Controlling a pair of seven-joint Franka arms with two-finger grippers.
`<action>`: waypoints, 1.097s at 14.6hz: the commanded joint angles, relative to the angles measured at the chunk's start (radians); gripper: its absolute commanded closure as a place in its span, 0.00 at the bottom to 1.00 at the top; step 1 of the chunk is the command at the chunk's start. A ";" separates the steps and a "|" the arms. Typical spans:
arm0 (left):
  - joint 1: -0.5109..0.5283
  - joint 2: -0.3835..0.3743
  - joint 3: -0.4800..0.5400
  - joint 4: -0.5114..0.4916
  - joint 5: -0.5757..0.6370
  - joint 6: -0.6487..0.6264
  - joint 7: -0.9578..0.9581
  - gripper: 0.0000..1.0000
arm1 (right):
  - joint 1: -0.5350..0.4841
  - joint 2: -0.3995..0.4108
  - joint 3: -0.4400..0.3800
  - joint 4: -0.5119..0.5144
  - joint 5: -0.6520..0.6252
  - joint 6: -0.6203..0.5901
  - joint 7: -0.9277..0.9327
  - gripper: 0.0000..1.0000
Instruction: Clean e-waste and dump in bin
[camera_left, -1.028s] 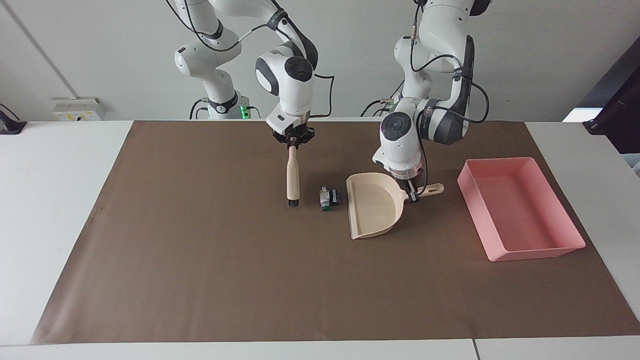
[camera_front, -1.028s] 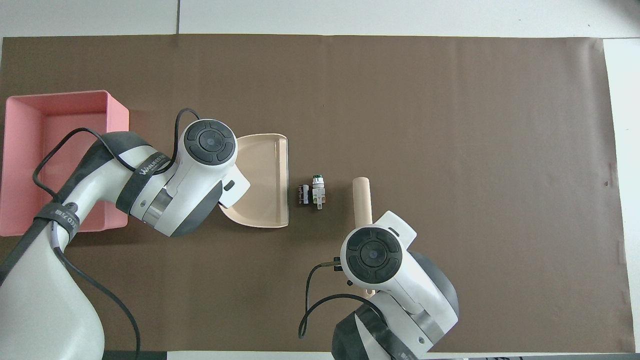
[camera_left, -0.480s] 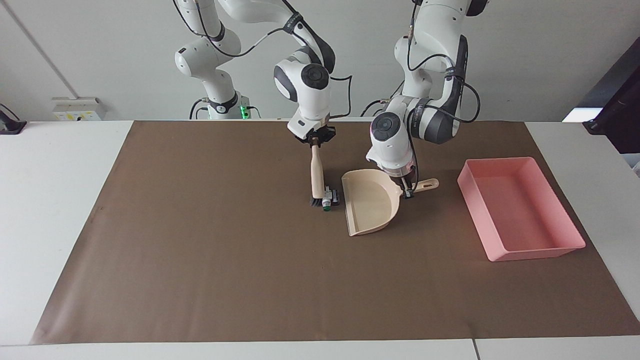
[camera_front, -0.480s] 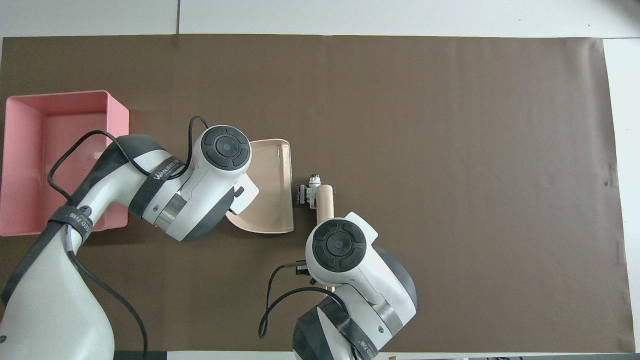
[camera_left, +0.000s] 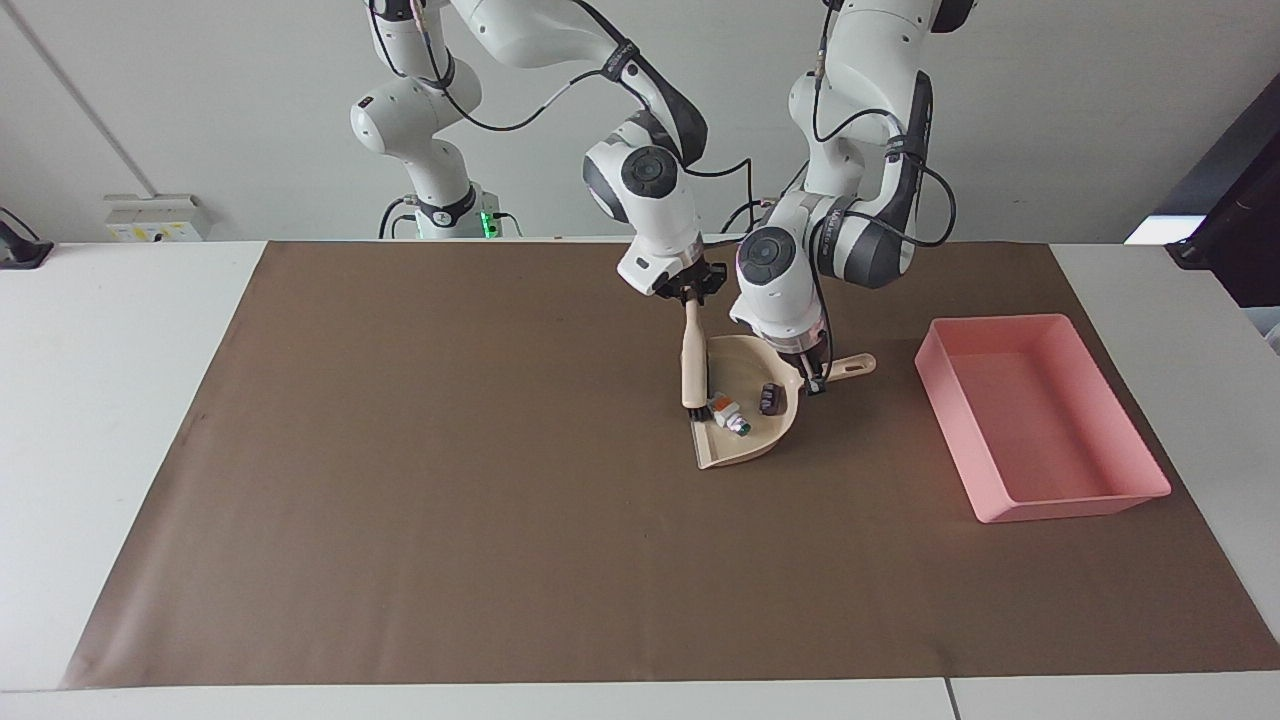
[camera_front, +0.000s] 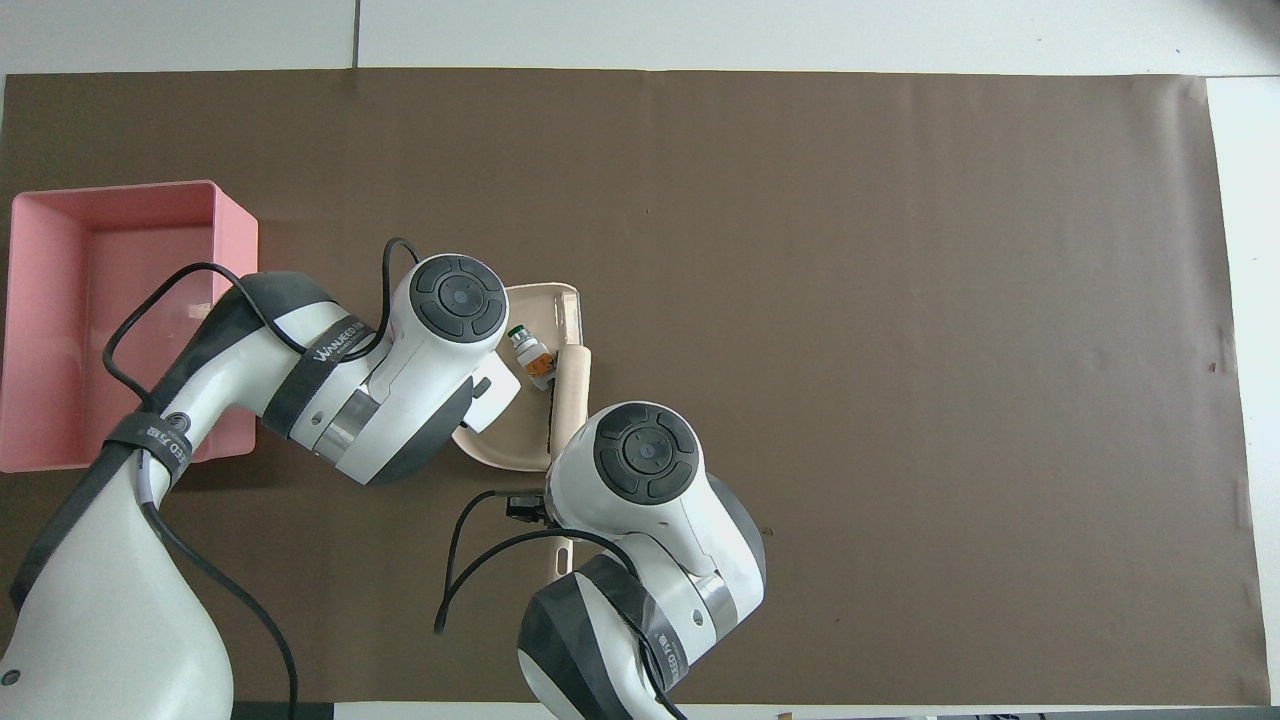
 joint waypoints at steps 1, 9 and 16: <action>0.017 -0.007 0.005 -0.040 0.006 0.057 0.010 1.00 | -0.013 0.009 0.005 0.039 0.035 -0.004 -0.010 1.00; 0.130 -0.041 0.002 -0.090 -0.068 0.206 0.156 1.00 | -0.120 -0.186 -0.008 0.034 -0.109 -0.317 0.025 1.00; 0.198 -0.125 0.008 -0.010 -0.168 0.064 0.343 1.00 | -0.450 -0.378 -0.008 0.030 -0.230 -0.610 -0.163 1.00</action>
